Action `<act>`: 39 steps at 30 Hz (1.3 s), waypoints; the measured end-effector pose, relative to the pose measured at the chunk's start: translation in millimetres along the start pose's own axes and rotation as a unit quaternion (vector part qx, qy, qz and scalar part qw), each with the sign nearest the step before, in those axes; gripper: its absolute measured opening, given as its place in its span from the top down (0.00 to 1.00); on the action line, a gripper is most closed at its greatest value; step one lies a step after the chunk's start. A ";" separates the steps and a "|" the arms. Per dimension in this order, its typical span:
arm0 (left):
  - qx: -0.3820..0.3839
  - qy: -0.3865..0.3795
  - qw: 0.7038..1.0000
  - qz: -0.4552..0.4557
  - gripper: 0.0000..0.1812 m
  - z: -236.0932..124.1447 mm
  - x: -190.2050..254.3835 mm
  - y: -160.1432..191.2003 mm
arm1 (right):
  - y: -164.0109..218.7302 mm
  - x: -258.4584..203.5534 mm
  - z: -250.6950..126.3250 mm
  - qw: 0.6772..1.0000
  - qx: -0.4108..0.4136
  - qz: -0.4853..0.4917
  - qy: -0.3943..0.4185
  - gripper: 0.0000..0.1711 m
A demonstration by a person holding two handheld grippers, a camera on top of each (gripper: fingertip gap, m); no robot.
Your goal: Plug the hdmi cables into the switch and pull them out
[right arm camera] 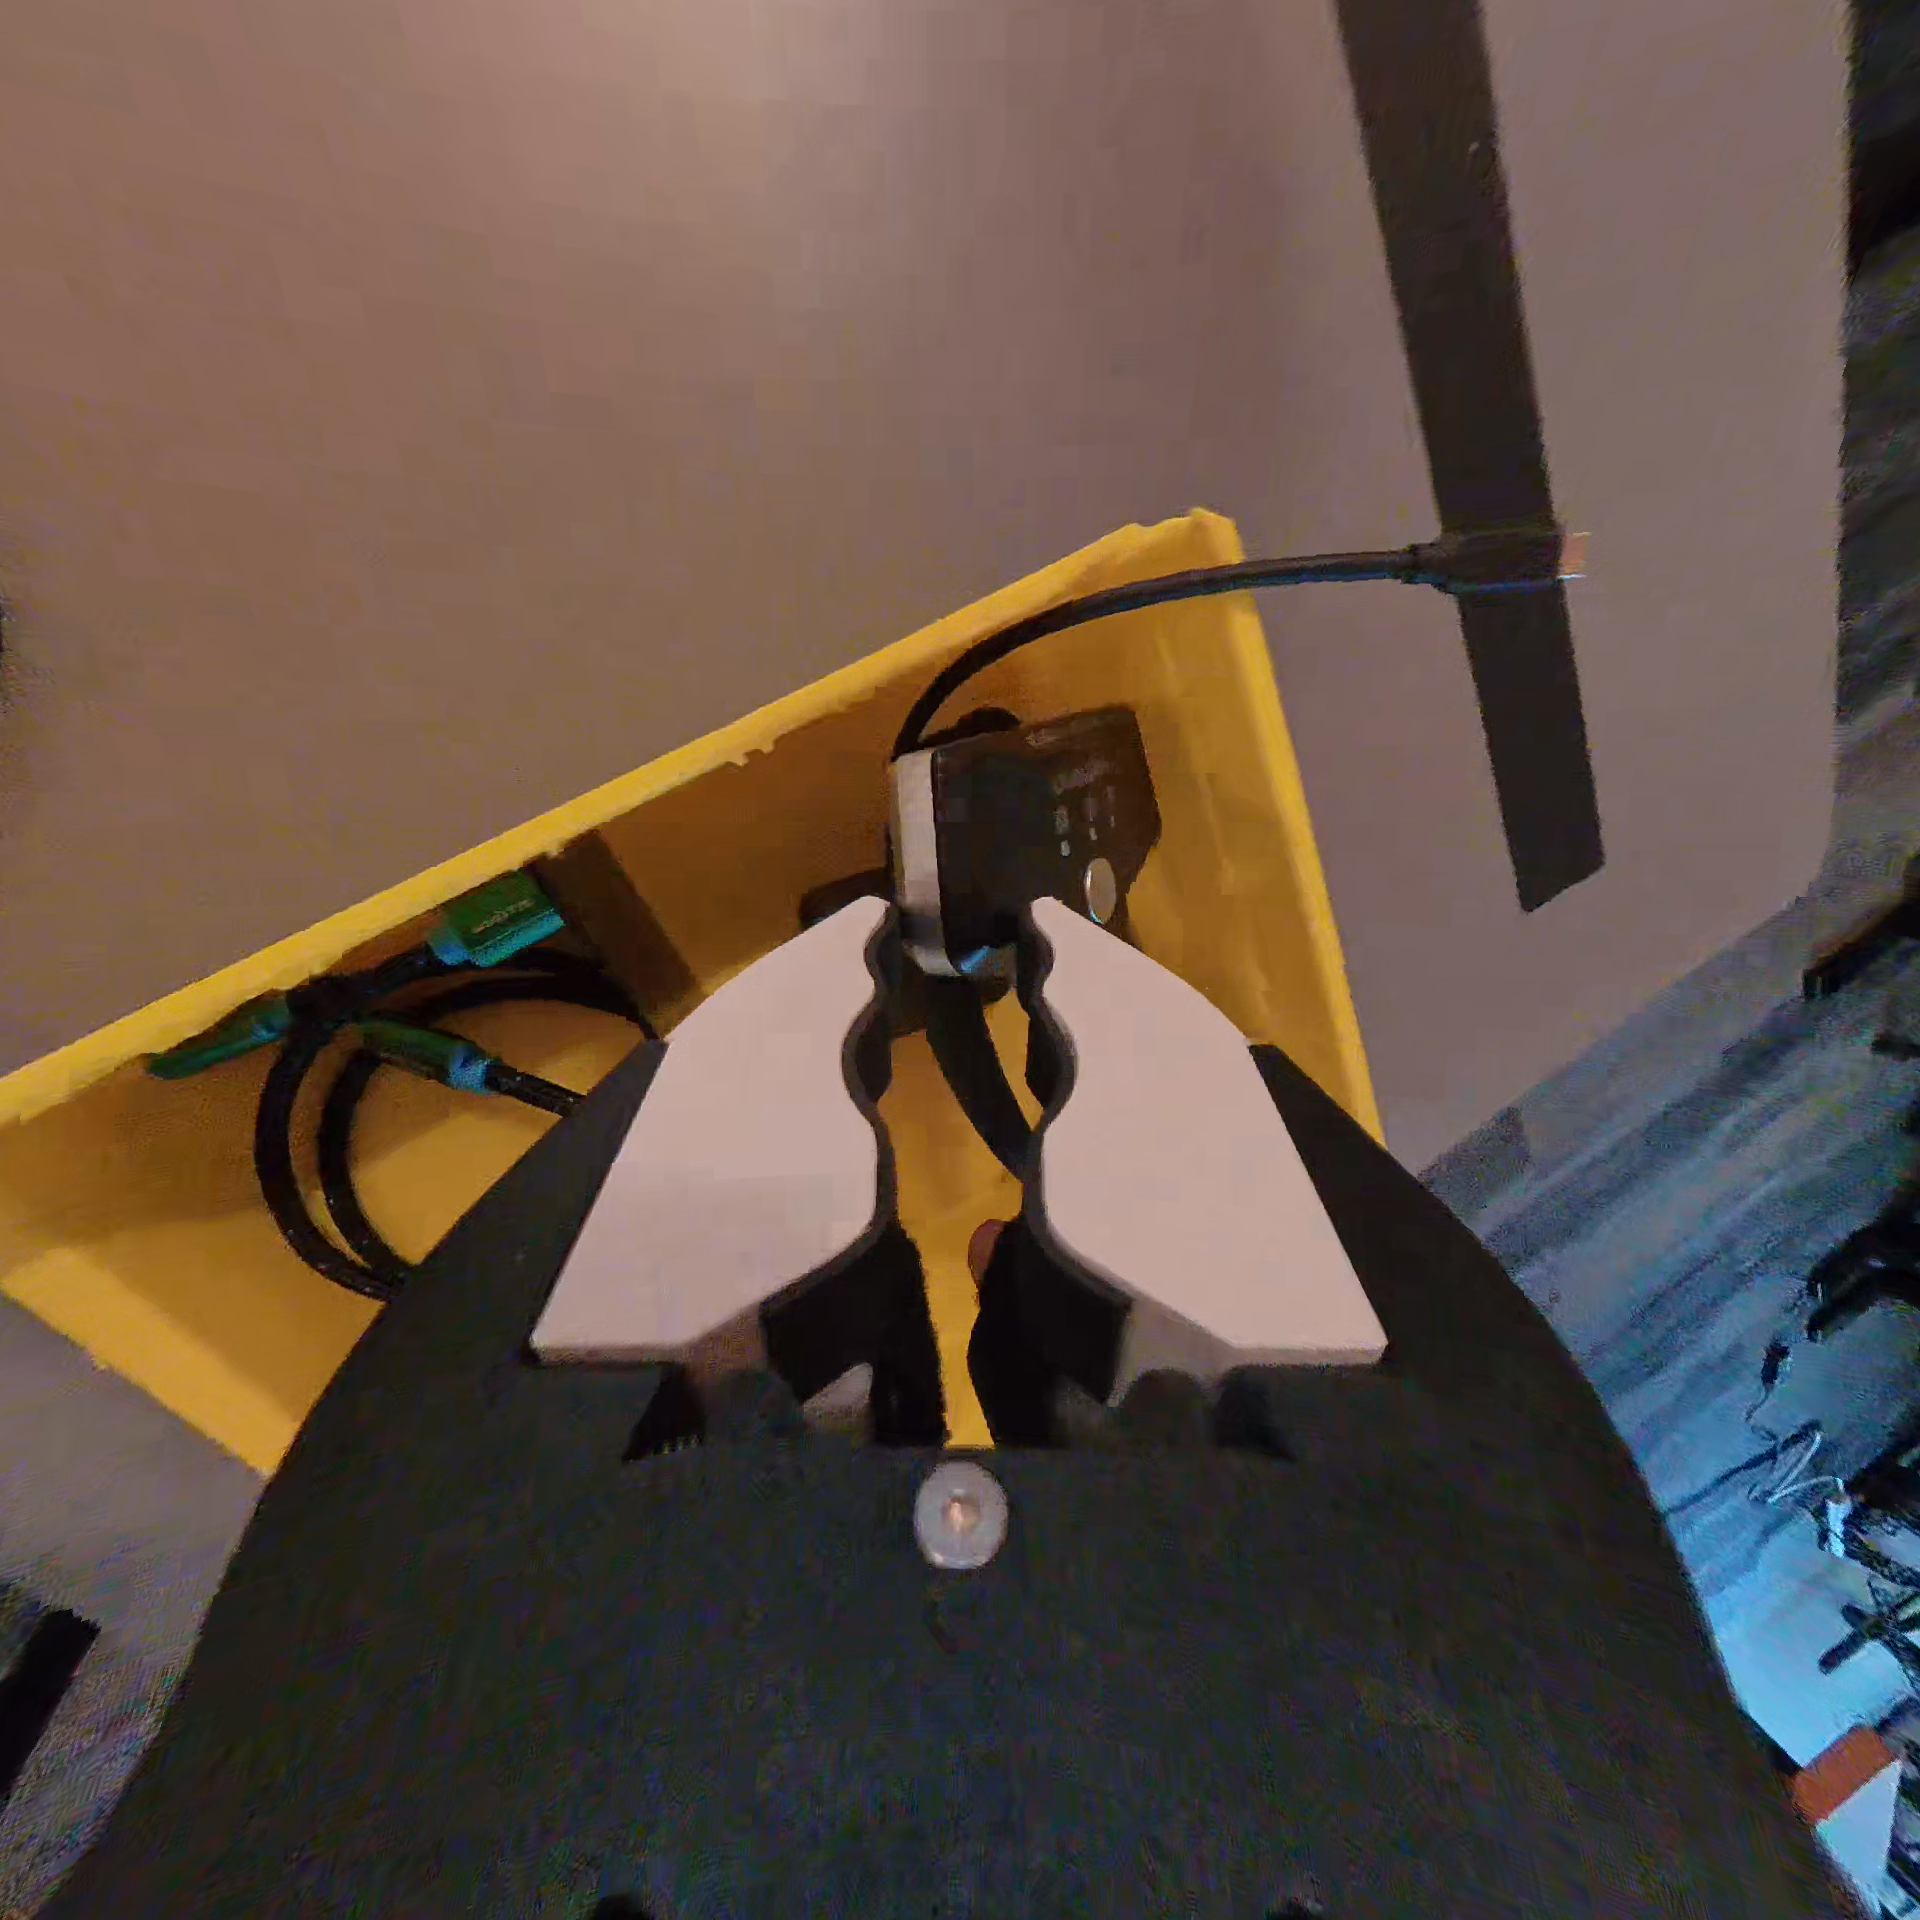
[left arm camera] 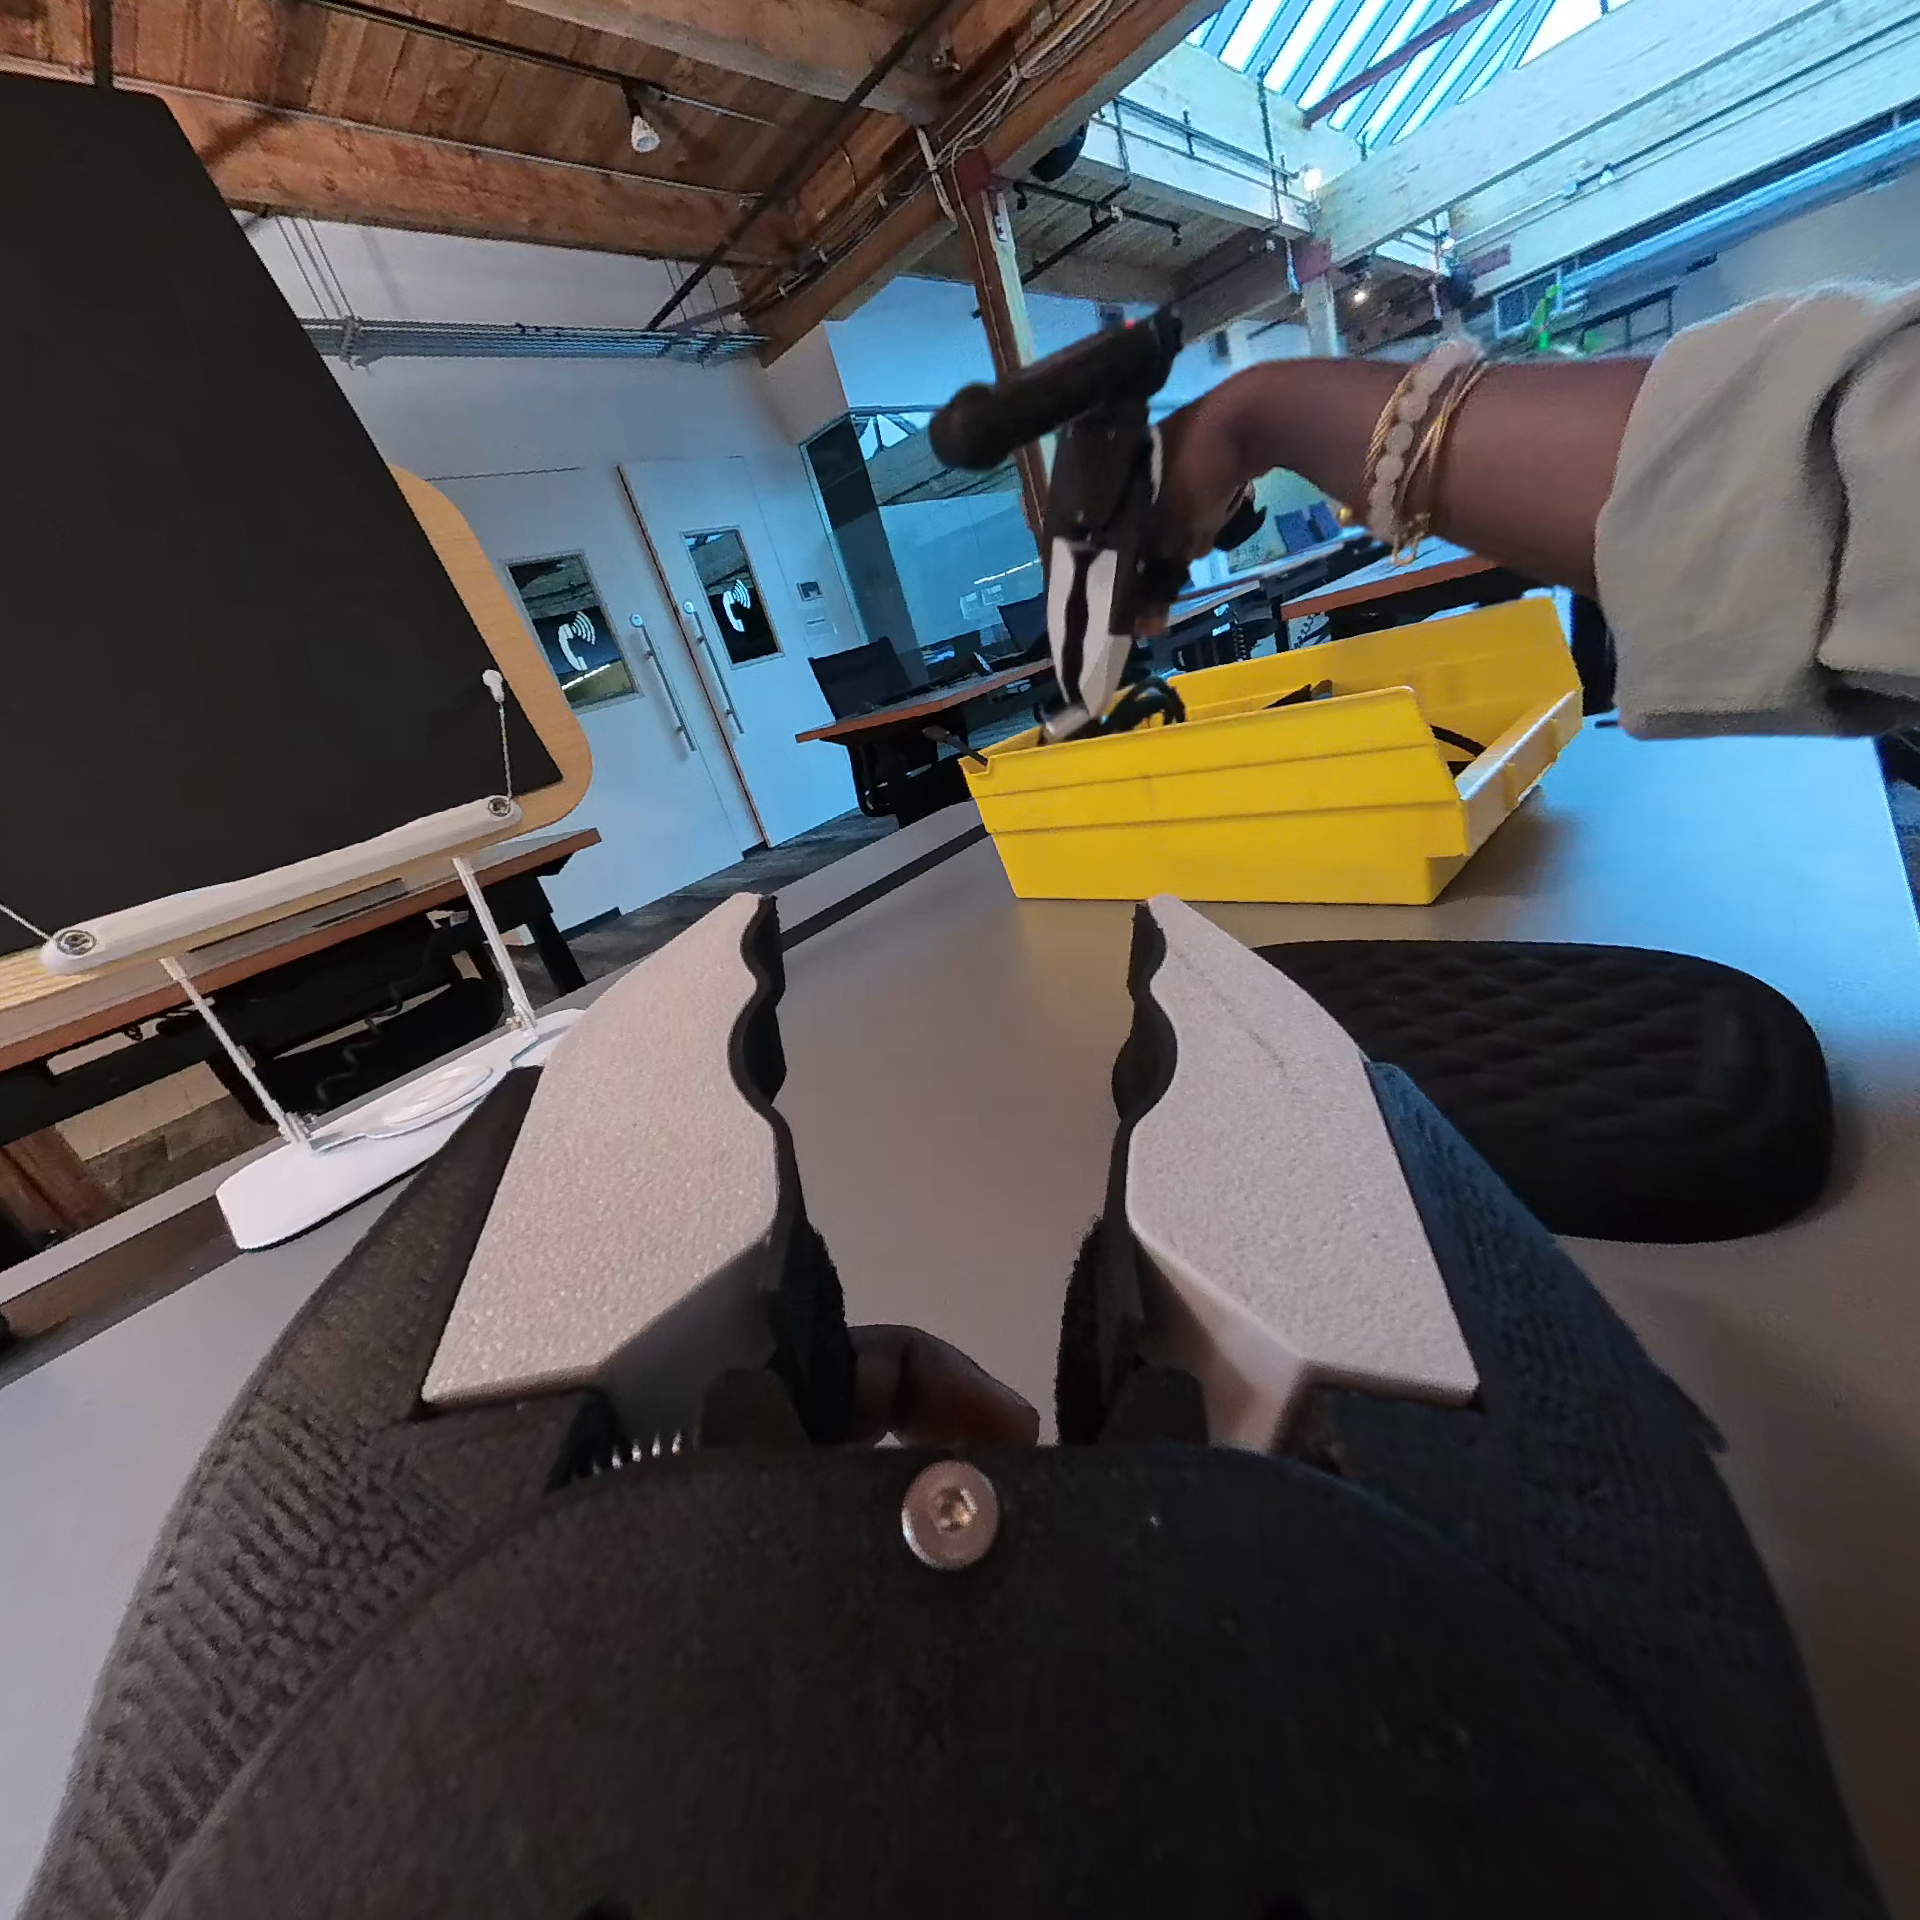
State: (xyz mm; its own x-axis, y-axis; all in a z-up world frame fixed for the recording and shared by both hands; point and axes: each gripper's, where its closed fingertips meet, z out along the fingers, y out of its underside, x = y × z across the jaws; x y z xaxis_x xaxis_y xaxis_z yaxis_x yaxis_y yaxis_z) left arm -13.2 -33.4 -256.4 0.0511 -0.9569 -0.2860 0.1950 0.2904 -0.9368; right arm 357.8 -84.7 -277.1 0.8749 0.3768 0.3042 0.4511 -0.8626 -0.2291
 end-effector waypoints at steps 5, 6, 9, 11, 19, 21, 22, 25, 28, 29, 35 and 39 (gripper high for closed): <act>0.003 -0.001 1.000 -0.003 0.65 -0.4 -0.7 -0.9 | 0.4 -14.1 36.4 1.000 -0.020 -0.007 -0.020 0.84; 0.003 0.000 1.000 -0.003 0.65 -0.3 -0.4 -0.8 | 3.0 -17.0 42.6 0.999 -0.021 -0.001 -0.025 0.84; 0.001 0.000 1.000 0.000 0.65 0.3 0.2 -0.1 | 10.6 -23.5 49.9 0.999 -0.017 0.026 -0.020 0.75; 0.000 0.000 1.000 0.000 0.65 0.7 0.2 0.5 | 7.8 -22.1 38.2 0.998 0.027 0.057 0.012 0.67; -0.005 0.001 1.000 0.007 0.65 2.3 2.6 2.2 | 19.9 -88.8 -63.2 0.948 0.238 0.191 0.085 0.54; -0.004 0.001 1.000 0.009 0.65 2.5 3.6 1.5 | 22.6 -135.8 -68.1 0.945 0.257 0.198 0.039 0.53; -0.003 0.002 1.000 0.009 0.65 2.6 4.4 0.9 | 26.2 -157.8 -63.4 0.947 0.247 0.205 0.014 0.52; -0.002 0.007 1.000 0.014 0.65 3.4 7.7 -2.5 | 40.0 -188.5 -35.0 0.960 0.185 0.208 0.027 0.51; -0.020 0.025 0.998 0.050 0.65 1.3 12.7 -9.5 | 32.8 -191.8 -7.0 0.963 0.178 0.198 0.046 0.71; -0.025 0.033 0.997 0.067 0.65 -1.3 13.9 -14.5 | 28.4 -187.6 -1.2 0.962 0.183 0.194 0.058 0.83; 0.015 0.046 0.994 0.094 0.66 -30.5 11.2 -73.7 | -6.4 -160.1 16.1 0.962 0.189 0.179 0.083 0.83; 0.024 0.028 0.990 0.139 0.67 -55.8 4.3 -106.4 | -44.3 -149.3 28.0 0.962 0.184 0.186 0.081 0.82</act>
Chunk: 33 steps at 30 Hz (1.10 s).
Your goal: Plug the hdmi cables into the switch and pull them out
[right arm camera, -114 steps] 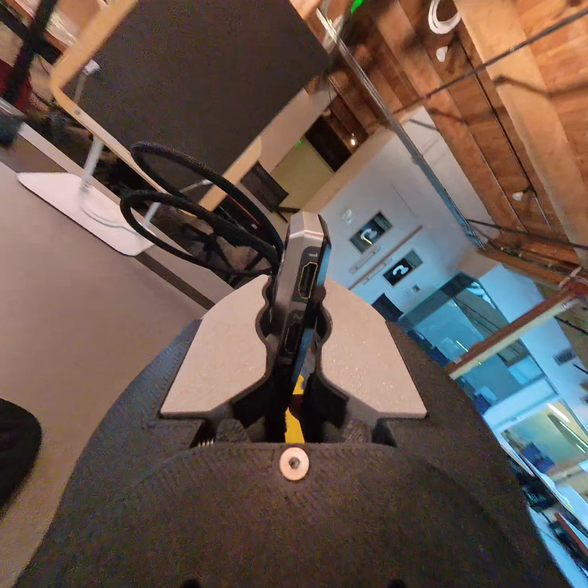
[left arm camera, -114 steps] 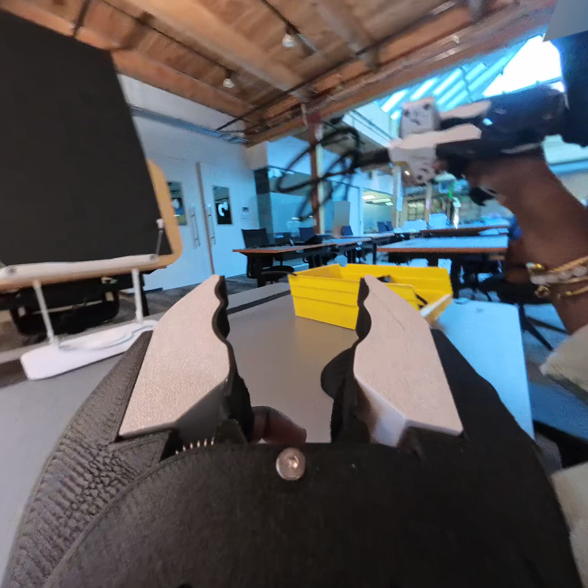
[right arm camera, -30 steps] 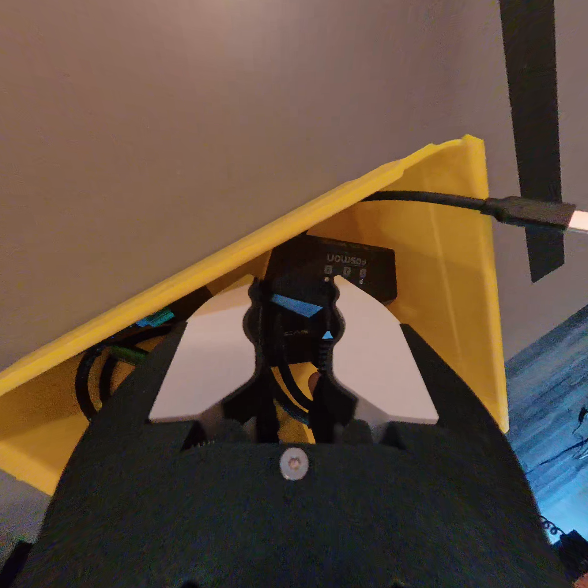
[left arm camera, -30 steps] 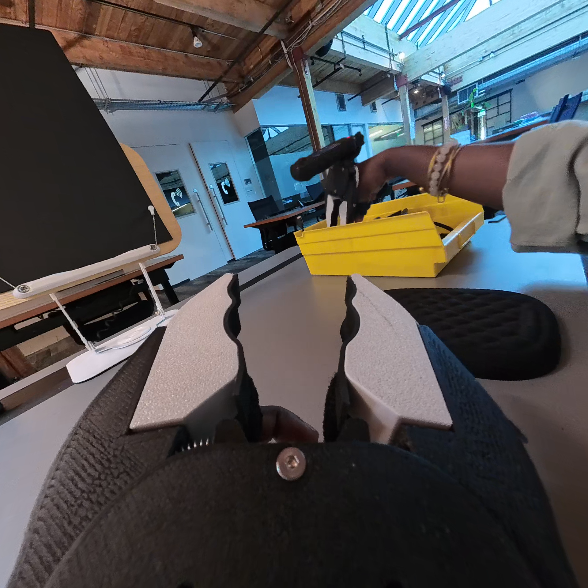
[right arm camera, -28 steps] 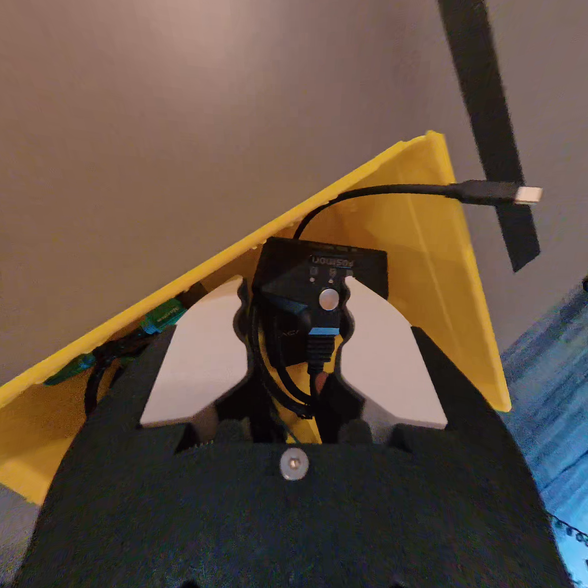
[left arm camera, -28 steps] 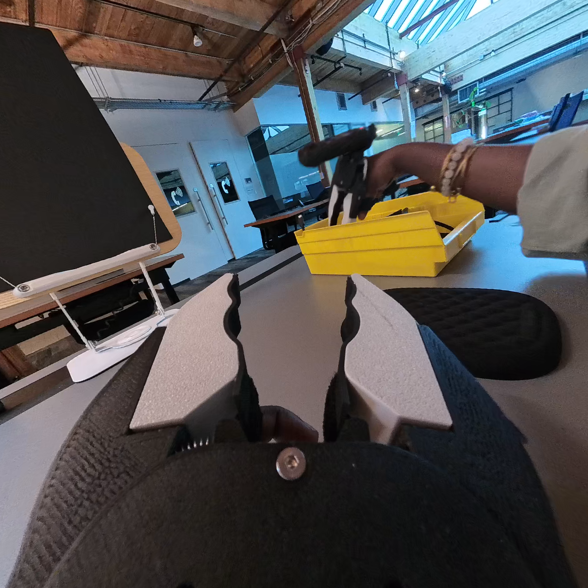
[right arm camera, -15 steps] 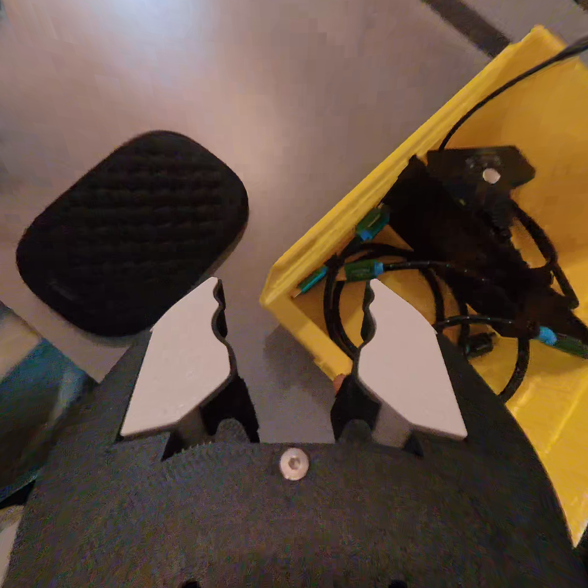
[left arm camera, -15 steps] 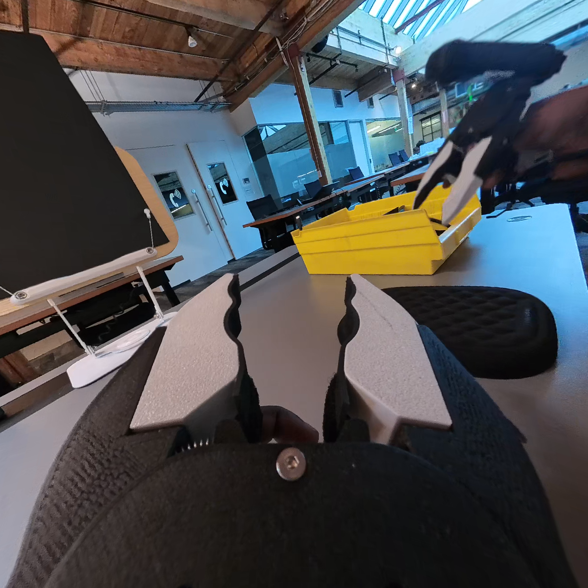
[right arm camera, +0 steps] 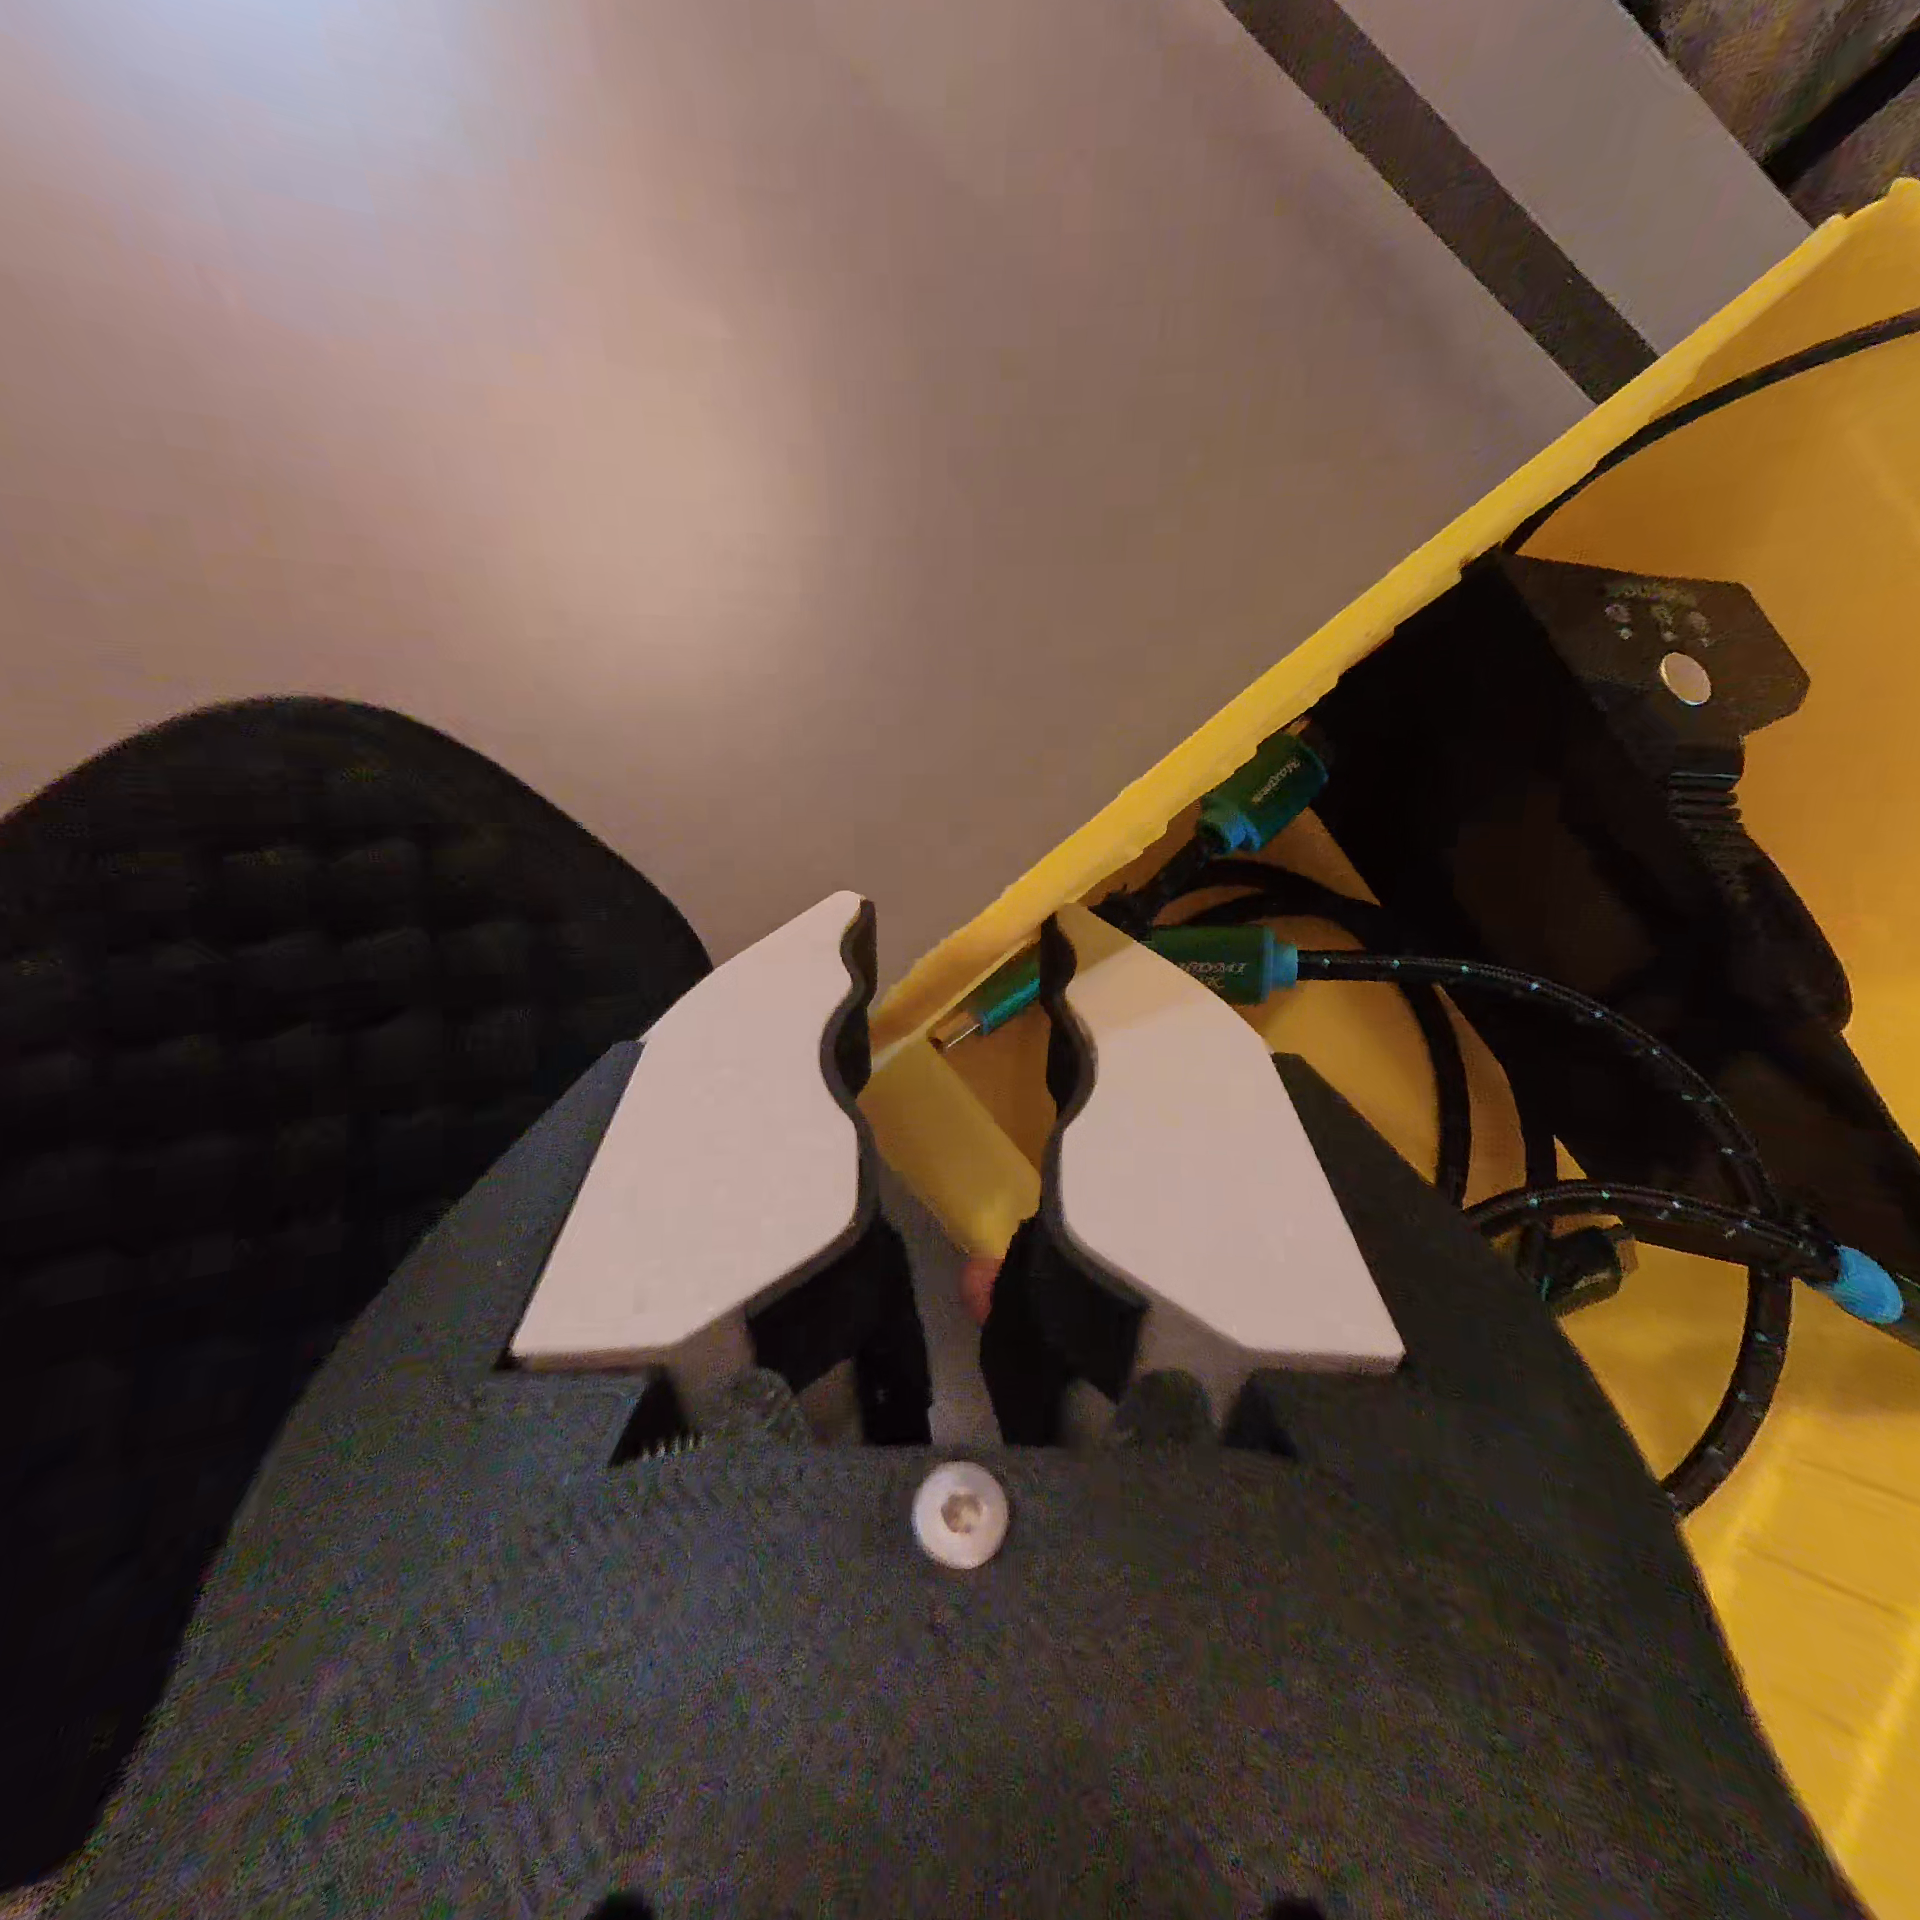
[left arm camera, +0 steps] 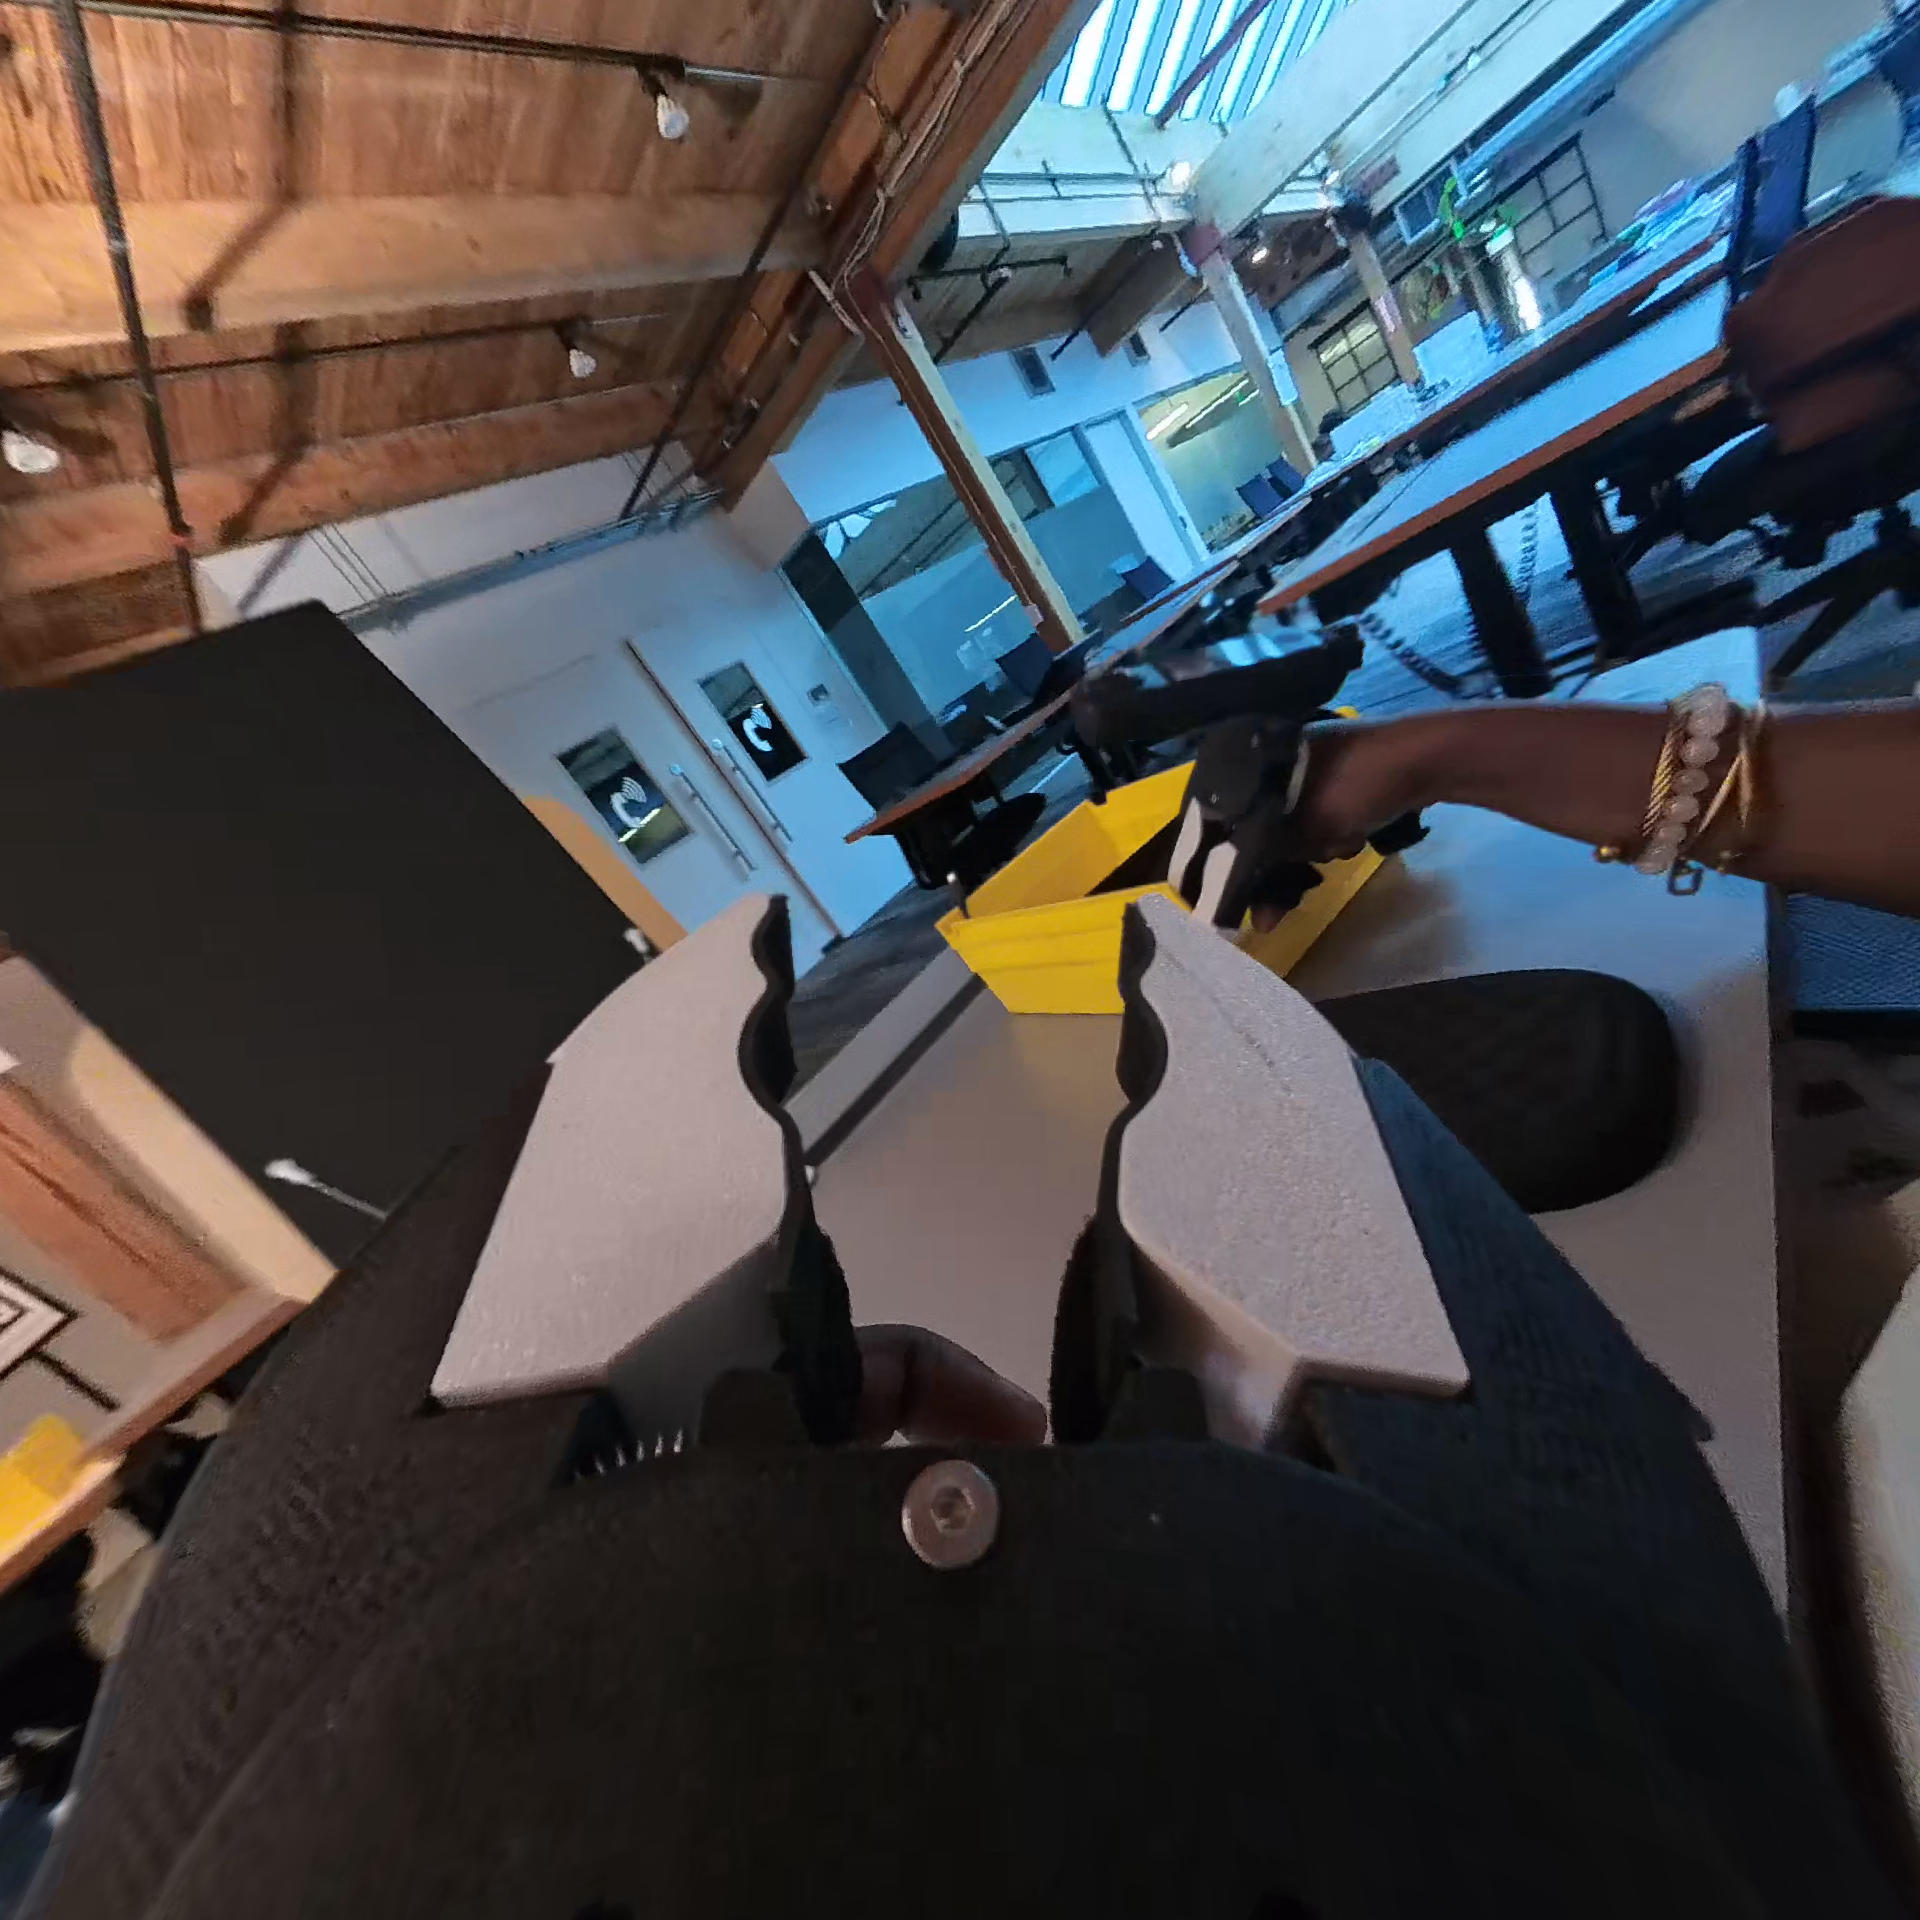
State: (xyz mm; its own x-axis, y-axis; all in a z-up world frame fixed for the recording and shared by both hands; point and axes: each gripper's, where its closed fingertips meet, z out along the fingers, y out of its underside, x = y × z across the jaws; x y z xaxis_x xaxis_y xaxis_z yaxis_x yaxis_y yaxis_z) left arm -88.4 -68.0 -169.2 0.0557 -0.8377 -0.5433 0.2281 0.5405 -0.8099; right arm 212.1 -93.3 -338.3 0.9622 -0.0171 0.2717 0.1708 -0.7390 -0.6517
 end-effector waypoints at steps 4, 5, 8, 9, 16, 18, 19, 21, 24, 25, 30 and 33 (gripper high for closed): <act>-0.011 -0.048 0.999 0.017 0.67 -29.4 -24.9 -22.2 | -38.3 -28.9 23.0 1.000 -0.006 -0.017 -0.009 0.82; -0.013 -0.063 0.998 0.025 0.67 -38.1 -32.1 -26.1 | -47.9 -38.3 28.0 1.000 -0.006 -0.021 -0.012 0.82; -0.030 -0.121 0.991 0.056 0.67 -68.1 -58.2 -33.0 | -75.7 -67.9 41.3 0.999 -0.009 -0.041 -0.016 0.82; -0.037 -0.144 0.987 0.065 0.67 -79.6 -68.2 -34.0 | -85.4 -79.0 46.2 0.999 -0.009 -0.048 -0.017 0.82; -0.086 -0.342 0.935 0.050 0.68 -189.8 -146.0 -17.7 | -142.7 -161.3 65.4 0.996 0.018 -0.081 -0.043 0.81; -0.080 -0.391 0.917 0.022 0.69 -222.7 -161.2 -11.8 | -161.8 -182.9 75.7 0.994 0.021 -0.098 -0.050 0.81; -0.076 -0.414 0.907 0.005 0.69 -238.6 -167.6 -8.2 | -170.1 -194.2 79.5 0.992 0.026 -0.108 -0.055 0.80; -0.072 -0.455 0.887 -0.031 0.69 -269.0 -178.3 1.4 | -186.4 -215.7 86.7 0.989 0.039 -0.126 -0.069 0.79; -0.089 -0.510 0.852 -0.074 0.69 -309.8 -189.0 21.3 | -211.3 -241.9 98.8 0.985 0.062 -0.132 -0.091 0.79; -0.101 -0.524 0.842 -0.082 0.69 -320.7 -190.8 28.4 | -220.1 -249.6 103.7 0.984 0.069 -0.132 -0.097 0.79; -0.178 -0.561 0.802 -0.101 0.69 -356.2 -192.3 62.6 | -261.6 -284.9 128.3 0.977 0.105 -0.124 -0.138 0.76; -0.195 -0.579 0.782 -0.124 0.69 -371.4 -193.2 78.9 | -279.3 -310.7 123.2 0.961 0.144 -0.101 -0.215 0.69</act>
